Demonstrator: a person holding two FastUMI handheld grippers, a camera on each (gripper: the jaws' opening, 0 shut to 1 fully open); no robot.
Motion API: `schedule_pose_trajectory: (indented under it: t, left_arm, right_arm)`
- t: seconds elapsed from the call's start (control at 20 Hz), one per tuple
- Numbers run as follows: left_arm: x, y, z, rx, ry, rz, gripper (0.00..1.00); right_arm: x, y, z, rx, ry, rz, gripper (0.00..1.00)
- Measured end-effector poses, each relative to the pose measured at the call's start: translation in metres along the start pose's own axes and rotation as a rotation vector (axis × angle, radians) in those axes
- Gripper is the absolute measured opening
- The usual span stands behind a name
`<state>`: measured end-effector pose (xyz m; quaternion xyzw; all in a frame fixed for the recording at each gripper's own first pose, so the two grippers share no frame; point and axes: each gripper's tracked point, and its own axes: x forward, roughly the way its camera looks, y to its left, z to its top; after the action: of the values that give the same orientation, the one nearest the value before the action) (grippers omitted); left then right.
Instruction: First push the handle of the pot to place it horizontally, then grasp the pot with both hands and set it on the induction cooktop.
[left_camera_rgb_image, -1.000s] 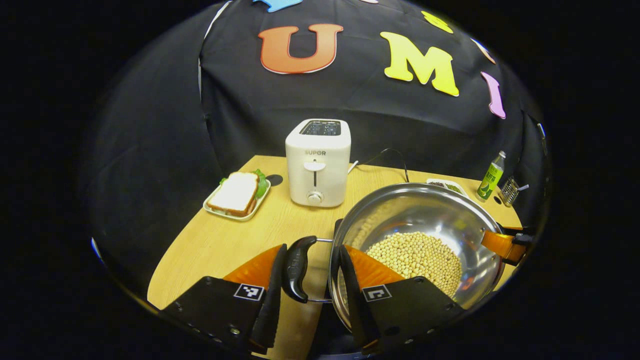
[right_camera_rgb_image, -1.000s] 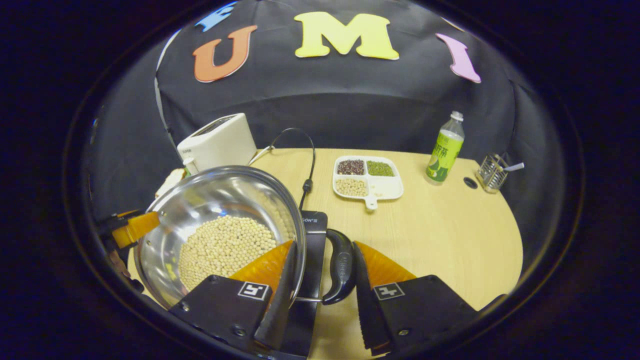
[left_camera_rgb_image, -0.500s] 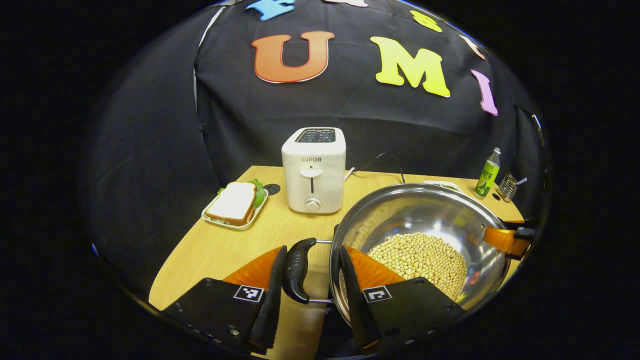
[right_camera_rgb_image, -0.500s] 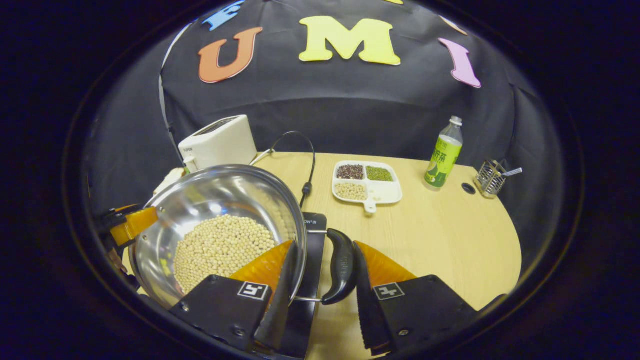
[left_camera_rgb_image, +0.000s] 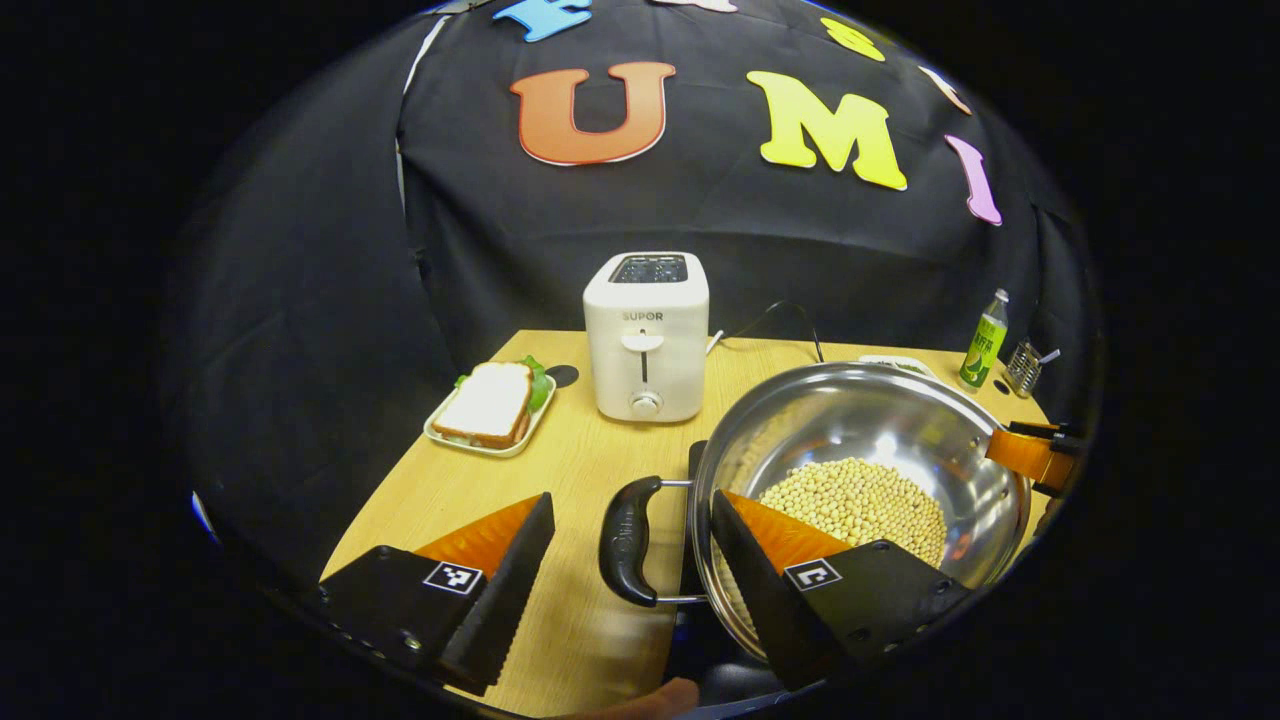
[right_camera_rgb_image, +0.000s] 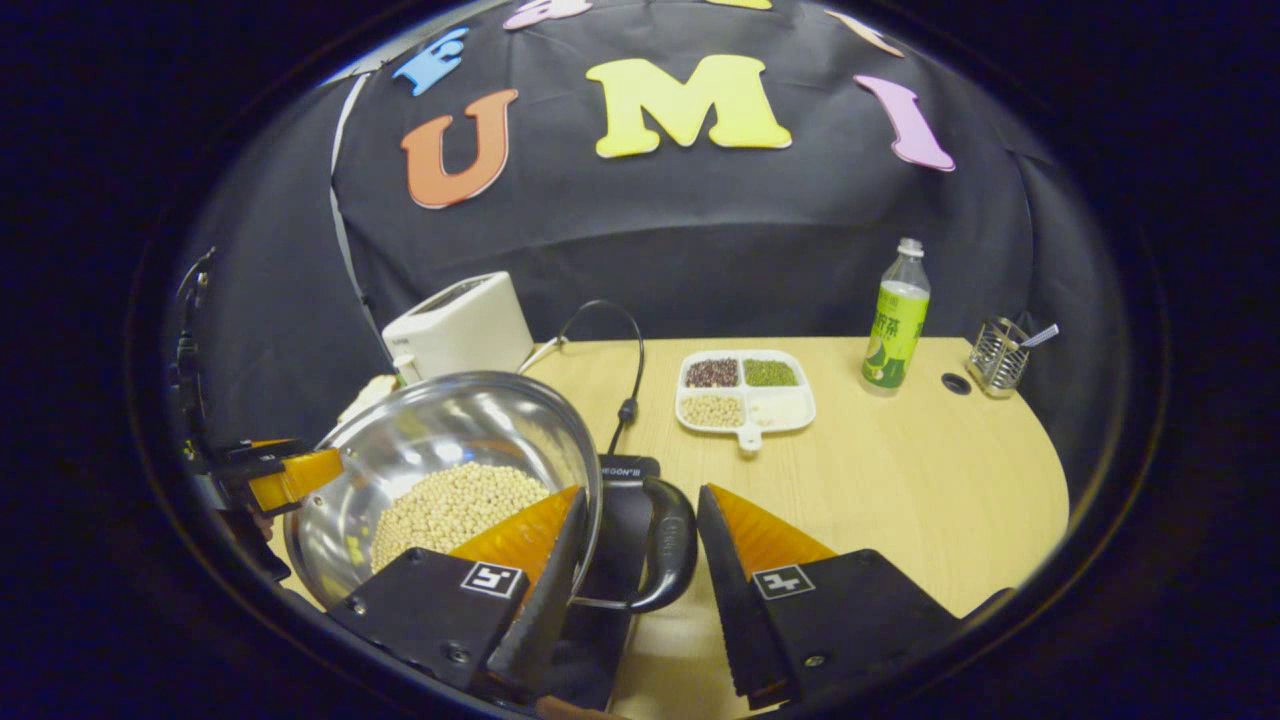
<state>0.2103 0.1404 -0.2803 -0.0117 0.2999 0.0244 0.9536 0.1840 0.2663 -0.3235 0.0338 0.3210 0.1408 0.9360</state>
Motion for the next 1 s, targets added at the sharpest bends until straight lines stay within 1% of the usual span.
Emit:
schedule_pose_trajectory:
  t: [0.15,0.2,0.35,0.5,0.75,0.8,0.85,1.0]
  left_arm:
    - [-0.031,0.007,0.006,-0.017,-0.026,0.045,0.96]
    - [-0.042,0.007,0.011,-0.024,-0.047,0.053,0.96]
    - [-0.08,-0.004,0.023,-0.044,-0.129,0.062,0.96]
    - [-0.117,-0.024,0.032,-0.044,-0.21,0.063,0.96]
    - [-0.17,-0.064,0.027,-0.037,-0.311,0.072,0.96]
    - [-0.18,-0.075,0.029,-0.036,-0.333,0.064,0.96]
    - [-0.192,-0.087,0.029,-0.042,-0.357,0.043,0.96]
    - [-0.222,-0.118,0.029,-0.063,-0.402,-0.016,0.96]
  right_arm:
    - [-0.027,-0.017,0.015,0.026,-0.074,-0.002,0.85]
    - [-0.036,-0.021,0.02,0.044,-0.099,0.01,0.86]
    - [-0.065,-0.045,0.023,0.047,-0.142,0.013,0.95]
    - [-0.099,-0.073,0.026,0.062,-0.203,0.004,0.96]
    - [-0.162,-0.121,0.02,0.065,-0.29,-0.04,0.96]
    - [-0.175,-0.127,0.019,0.055,-0.302,-0.043,0.99]
    - [-0.188,-0.131,0.02,0.044,-0.32,-0.047,0.96]
    - [-0.229,-0.142,0.019,0.023,-0.377,-0.07,0.96]
